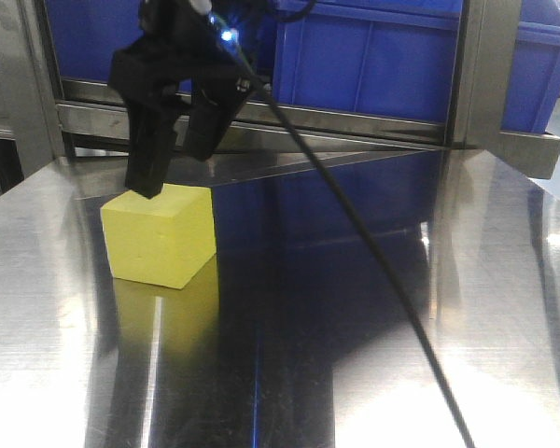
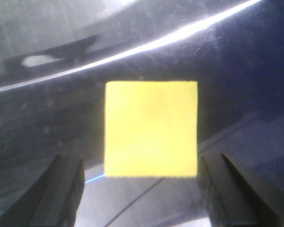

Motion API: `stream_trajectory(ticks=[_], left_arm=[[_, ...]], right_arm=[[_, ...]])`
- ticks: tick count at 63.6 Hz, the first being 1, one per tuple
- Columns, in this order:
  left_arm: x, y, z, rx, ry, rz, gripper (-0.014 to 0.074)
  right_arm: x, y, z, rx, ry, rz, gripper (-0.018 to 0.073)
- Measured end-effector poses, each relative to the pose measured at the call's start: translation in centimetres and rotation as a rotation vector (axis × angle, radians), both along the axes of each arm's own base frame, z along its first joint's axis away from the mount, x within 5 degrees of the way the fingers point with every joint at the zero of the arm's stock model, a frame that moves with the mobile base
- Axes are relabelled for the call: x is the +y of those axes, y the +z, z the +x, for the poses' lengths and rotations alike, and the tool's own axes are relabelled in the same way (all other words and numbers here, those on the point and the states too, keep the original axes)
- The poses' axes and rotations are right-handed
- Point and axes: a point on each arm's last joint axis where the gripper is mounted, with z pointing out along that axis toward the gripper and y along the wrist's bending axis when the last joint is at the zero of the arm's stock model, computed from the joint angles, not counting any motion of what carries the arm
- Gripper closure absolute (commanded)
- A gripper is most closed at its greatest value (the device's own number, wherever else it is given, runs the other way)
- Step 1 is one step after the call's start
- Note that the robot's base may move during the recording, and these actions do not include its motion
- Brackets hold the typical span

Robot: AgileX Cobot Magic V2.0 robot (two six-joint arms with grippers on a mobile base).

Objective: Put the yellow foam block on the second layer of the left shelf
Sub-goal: 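Lower the open right gripper over the yellow foam cube, then close the right gripper on the cube and lift it off the table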

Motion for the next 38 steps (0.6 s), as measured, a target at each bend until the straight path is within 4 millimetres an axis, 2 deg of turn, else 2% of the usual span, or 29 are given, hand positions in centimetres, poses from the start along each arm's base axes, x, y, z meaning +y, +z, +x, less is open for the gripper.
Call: stream_trajectory(ticks=[15, 38], left_arm=[[0.0, 0.0, 0.0, 0.0, 0.0, 0.0, 0.046], [0.0, 0.0, 0.0, 0.0, 0.0, 0.0, 0.046]], right_arm=[[0.8, -2.3, 0.9, 0.001, 0.004, -0.011, -0.0014], [1.6, -4.3, 1.8, 0.003, -0.01, 0.003, -0.001]])
